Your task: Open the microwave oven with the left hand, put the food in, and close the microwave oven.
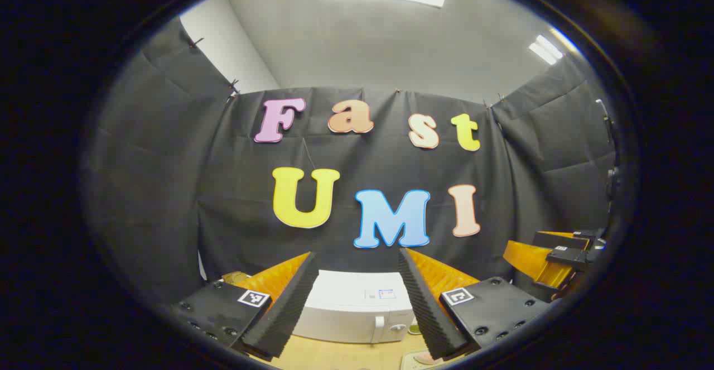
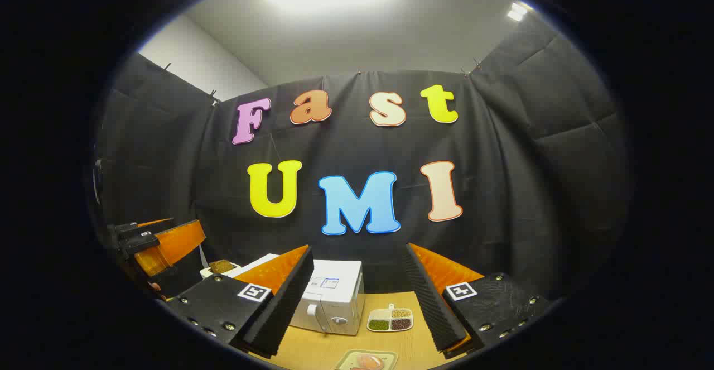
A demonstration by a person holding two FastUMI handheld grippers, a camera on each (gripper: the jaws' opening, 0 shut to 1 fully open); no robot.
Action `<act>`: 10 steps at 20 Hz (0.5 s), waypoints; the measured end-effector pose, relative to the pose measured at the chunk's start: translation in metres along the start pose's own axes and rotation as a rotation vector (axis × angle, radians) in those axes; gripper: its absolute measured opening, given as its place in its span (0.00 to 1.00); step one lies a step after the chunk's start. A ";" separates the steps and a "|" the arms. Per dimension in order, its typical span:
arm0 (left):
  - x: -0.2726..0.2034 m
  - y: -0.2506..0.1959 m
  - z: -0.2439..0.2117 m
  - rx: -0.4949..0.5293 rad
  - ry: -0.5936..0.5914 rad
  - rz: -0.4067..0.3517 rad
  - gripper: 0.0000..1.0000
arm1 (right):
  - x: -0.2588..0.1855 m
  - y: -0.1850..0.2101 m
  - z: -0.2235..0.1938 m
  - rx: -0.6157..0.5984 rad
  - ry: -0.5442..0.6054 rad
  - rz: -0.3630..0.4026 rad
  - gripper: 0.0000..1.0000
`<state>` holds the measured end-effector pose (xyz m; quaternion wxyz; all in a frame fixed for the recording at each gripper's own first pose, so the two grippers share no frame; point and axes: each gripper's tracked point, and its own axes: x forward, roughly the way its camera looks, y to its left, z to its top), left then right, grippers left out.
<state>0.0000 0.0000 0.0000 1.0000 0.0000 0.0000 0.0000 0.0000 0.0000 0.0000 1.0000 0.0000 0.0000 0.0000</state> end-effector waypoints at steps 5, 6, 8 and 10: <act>0.014 0.000 -0.004 0.009 -0.004 -0.022 0.96 | 0.008 -0.013 0.004 -0.006 -0.012 -0.056 0.98; 0.017 0.003 -0.007 0.005 0.016 -0.032 0.97 | 0.008 -0.015 0.005 -0.008 -0.008 -0.075 0.98; 0.020 0.011 -0.005 -0.011 0.003 -0.046 0.98 | 0.005 -0.007 0.002 -0.013 -0.002 -0.081 0.98; 0.019 0.015 -0.008 -0.035 0.000 -0.055 0.98 | 0.004 -0.004 0.007 -0.033 -0.016 -0.091 0.98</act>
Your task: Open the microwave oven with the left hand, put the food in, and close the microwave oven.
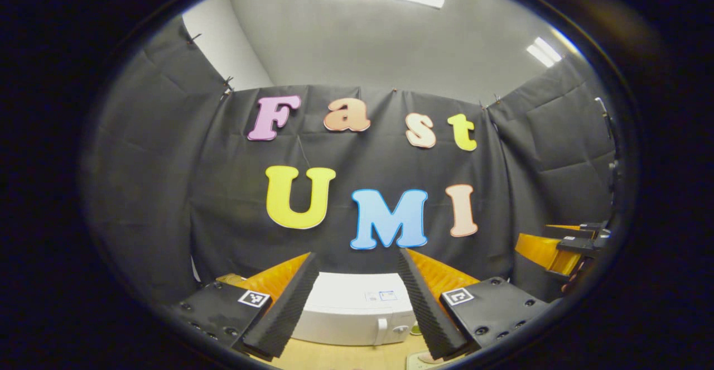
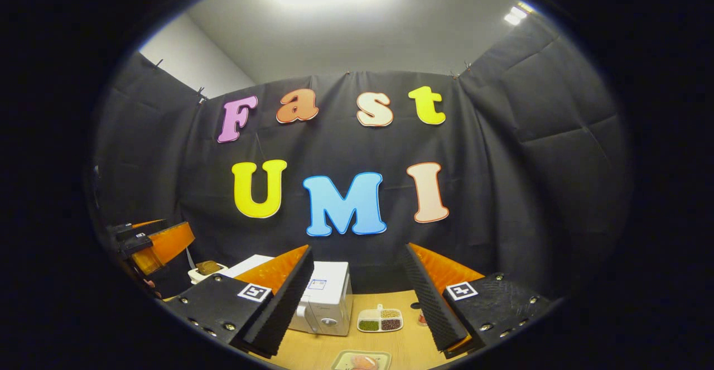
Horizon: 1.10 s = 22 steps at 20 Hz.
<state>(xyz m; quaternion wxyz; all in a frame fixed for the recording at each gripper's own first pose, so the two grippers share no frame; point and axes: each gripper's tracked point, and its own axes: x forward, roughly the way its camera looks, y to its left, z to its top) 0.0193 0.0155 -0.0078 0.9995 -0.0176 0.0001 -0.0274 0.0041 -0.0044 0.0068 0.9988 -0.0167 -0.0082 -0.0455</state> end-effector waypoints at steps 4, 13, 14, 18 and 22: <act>0.002 0.011 -0.005 0.007 0.007 -0.016 0.96 | -0.001 0.015 -0.007 -0.003 0.008 -0.015 0.98; 0.018 0.002 -0.055 -0.024 0.033 -0.134 0.95 | -0.016 0.009 -0.016 -0.053 0.018 -0.105 0.98; 0.021 0.000 -0.065 -0.025 0.040 -0.129 0.96 | -0.018 0.010 -0.015 -0.057 0.016 -0.095 0.98; 0.040 -0.021 -0.118 -0.061 0.066 -0.129 0.94 | -0.018 0.000 -0.018 -0.048 0.024 -0.066 0.98; 0.066 -0.039 -0.187 0.011 0.141 -0.127 0.94 | -0.017 -0.018 -0.020 -0.063 0.048 -0.066 0.98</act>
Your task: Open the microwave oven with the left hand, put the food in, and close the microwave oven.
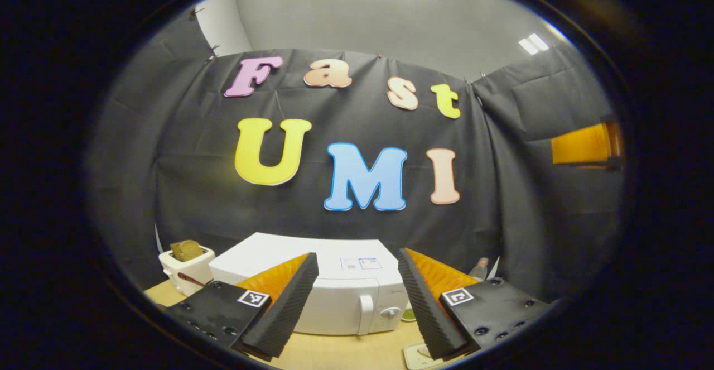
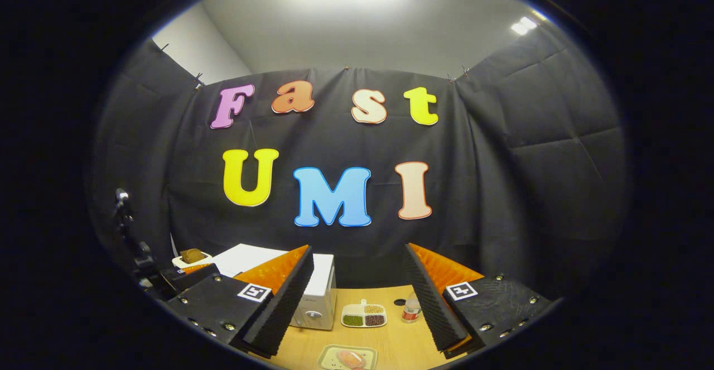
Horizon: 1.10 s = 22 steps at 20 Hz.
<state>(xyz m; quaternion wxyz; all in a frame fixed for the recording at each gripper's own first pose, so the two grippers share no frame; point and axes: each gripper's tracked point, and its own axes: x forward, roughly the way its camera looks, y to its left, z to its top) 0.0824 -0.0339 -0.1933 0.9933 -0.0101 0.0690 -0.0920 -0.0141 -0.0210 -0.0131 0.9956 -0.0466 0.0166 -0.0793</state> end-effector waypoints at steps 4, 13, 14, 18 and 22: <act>0.035 -0.021 -0.045 0.037 0.060 -0.017 0.96 | -0.006 -0.024 -0.006 -0.024 0.027 -0.029 0.98; 0.091 -0.021 -0.147 0.054 0.191 0.014 0.95 | -0.015 -0.059 -0.041 -0.013 0.153 -0.111 0.98; 0.095 -0.020 -0.156 0.058 0.207 0.015 0.94 | -0.014 -0.060 -0.043 -0.006 0.163 -0.113 0.98; 0.111 -0.010 -0.197 0.019 0.282 0.043 0.95 | -0.010 -0.063 -0.049 0.005 0.187 -0.121 0.98; 0.116 -0.006 -0.220 0.032 0.344 0.068 0.84 | -0.004 -0.066 -0.053 0.010 0.203 -0.135 0.98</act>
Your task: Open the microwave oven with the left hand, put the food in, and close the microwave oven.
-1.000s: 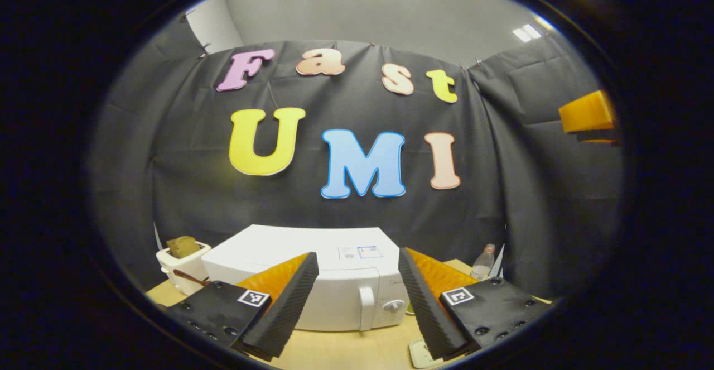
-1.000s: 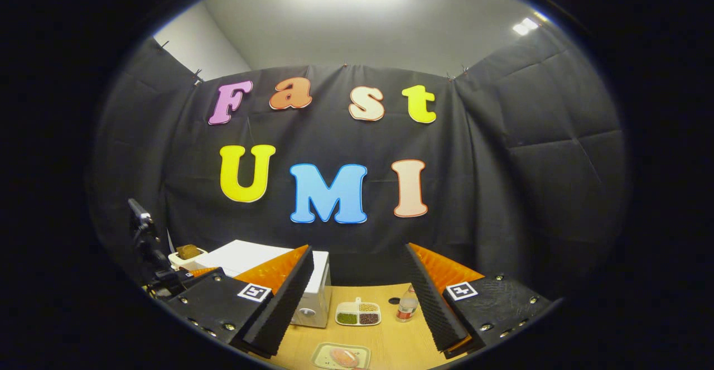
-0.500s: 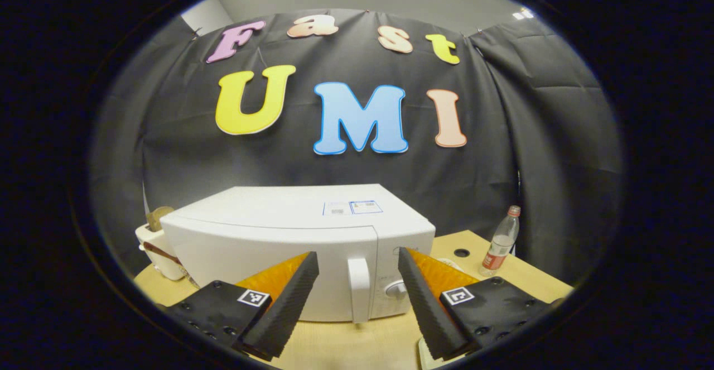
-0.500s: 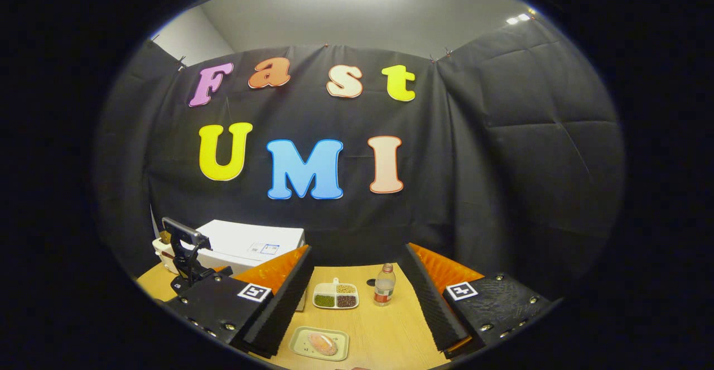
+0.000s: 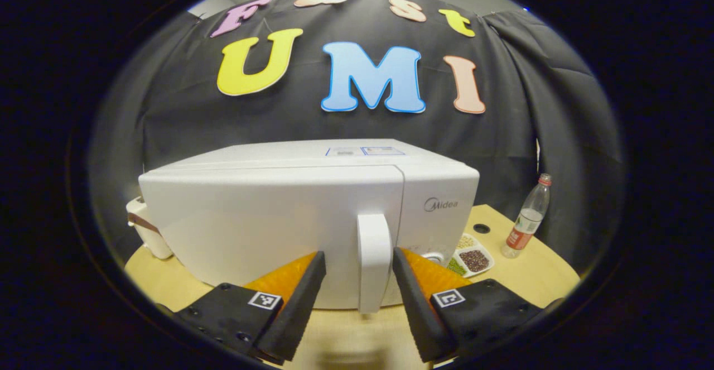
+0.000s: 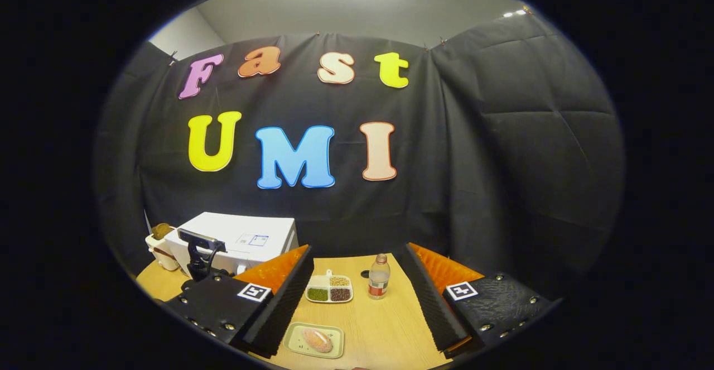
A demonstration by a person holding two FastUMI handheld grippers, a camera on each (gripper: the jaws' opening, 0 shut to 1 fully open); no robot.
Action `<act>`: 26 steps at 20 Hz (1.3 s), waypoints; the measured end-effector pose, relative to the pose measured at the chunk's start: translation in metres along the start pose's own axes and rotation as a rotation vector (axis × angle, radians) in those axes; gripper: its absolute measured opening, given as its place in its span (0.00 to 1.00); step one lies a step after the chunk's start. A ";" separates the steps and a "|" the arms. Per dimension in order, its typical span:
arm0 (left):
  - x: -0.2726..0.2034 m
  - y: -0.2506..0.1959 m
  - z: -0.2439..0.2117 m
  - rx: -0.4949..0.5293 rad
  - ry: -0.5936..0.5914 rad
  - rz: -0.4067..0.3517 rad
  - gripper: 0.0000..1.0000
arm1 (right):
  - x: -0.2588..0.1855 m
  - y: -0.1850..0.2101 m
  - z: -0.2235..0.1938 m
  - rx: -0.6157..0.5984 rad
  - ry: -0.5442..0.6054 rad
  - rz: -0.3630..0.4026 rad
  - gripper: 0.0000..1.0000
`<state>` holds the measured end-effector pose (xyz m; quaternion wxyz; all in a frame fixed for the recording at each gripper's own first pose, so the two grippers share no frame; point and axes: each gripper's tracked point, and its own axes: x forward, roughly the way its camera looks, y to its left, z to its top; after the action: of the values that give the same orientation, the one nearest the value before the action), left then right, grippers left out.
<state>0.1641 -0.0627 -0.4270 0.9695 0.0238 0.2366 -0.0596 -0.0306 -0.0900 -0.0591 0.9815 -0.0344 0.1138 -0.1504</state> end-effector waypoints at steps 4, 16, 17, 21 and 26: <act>0.004 -0.019 -0.021 0.034 0.107 -0.084 0.39 | 0.003 0.006 -0.001 0.010 0.009 0.005 0.98; -0.037 -0.015 -0.036 -0.013 0.127 -0.204 0.12 | 0.002 0.025 0.005 0.005 -0.015 0.018 0.98; -0.053 -0.012 -0.043 -0.008 0.129 -0.224 0.12 | 0.003 0.029 0.003 0.009 -0.011 0.022 0.98; -0.107 0.006 -0.056 0.041 0.147 -0.280 0.12 | 0.004 0.056 -0.006 0.031 0.014 0.080 0.98; -0.161 0.034 -0.071 0.107 0.171 -0.365 0.12 | -0.004 0.101 -0.004 0.026 0.007 0.160 0.98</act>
<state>-0.0057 -0.0066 -0.4155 0.9163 0.0368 0.3149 -0.2447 -0.0061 0.0070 -0.0723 0.9903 -0.0118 0.1178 -0.0731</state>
